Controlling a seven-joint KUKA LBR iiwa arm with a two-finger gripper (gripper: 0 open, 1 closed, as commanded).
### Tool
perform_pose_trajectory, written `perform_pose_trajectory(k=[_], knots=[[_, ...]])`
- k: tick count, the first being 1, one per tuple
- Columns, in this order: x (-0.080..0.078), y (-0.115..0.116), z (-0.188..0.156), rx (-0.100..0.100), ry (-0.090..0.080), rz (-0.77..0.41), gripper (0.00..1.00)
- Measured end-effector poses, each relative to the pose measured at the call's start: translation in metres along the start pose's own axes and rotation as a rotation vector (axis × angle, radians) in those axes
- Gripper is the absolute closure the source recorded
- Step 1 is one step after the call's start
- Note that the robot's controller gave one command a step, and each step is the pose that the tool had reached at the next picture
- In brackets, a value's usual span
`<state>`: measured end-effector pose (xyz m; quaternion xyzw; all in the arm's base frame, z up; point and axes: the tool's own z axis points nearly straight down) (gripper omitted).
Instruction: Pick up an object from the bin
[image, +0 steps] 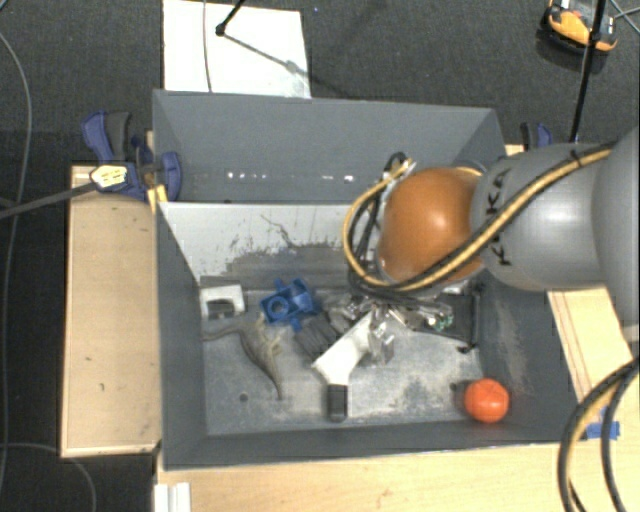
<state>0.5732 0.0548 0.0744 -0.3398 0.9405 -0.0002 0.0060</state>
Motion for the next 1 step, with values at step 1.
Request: perform_pose_trajectory(k=[1], knots=[[0.0003, -0.0001, -0.0077, 0.0, 0.001, 0.001, 1.0]])
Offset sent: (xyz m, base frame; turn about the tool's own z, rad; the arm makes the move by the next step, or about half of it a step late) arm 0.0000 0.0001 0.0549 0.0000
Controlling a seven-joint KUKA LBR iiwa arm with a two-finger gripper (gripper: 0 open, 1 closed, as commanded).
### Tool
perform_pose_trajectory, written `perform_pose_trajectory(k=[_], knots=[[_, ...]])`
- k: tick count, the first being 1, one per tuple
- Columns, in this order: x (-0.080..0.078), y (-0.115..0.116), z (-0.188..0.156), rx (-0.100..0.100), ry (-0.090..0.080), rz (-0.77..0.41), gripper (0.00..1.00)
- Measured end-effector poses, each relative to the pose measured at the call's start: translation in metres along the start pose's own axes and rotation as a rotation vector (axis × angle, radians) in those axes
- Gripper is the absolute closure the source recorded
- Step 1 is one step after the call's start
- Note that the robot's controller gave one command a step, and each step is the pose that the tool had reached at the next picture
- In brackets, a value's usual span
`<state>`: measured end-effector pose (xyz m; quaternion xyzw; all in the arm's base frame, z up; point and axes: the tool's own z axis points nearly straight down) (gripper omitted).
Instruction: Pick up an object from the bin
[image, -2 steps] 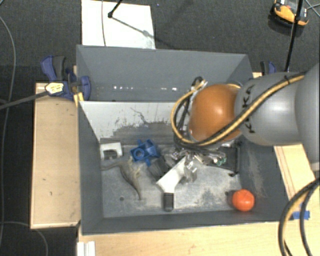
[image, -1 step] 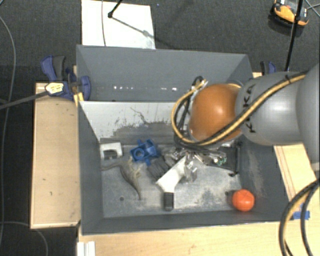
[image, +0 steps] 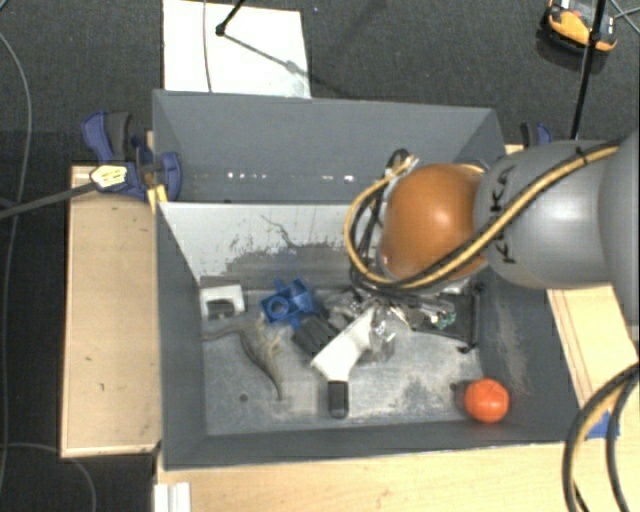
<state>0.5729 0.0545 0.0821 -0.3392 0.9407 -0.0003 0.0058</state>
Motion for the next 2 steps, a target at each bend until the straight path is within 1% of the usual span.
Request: perform_pose_trajectory(k=[2], knots=[[0.0, -0.001, -0.025, 0.001, -0.001, 0.003, 1.0]])
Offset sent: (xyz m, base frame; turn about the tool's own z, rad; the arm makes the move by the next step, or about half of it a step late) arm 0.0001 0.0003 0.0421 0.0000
